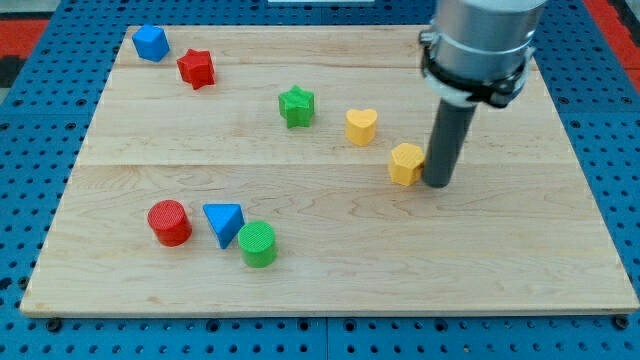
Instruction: Move the yellow heart towards the green star
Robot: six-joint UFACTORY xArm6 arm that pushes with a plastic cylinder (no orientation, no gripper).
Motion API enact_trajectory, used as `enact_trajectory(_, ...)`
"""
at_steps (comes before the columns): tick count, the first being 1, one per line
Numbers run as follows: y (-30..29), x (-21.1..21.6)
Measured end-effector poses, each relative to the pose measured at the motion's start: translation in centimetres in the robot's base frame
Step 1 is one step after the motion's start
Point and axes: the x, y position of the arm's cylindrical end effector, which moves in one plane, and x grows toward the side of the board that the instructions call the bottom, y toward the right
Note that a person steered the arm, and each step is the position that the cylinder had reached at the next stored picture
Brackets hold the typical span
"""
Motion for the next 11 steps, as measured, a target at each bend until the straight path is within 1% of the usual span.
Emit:
enact_trajectory(1, 3.6, -2.7)
enact_trajectory(2, 0.9, -7.4)
enact_trajectory(3, -5.0, -7.9)
enact_trajectory(4, -8.2, -8.0)
enact_trajectory(6, -11.3, -11.9)
enact_trajectory(8, -13.0, -13.5)
enact_trajectory(9, -15.3, -16.4)
enact_trajectory(10, -18.0, -13.3)
enact_trajectory(11, -24.1, -7.1)
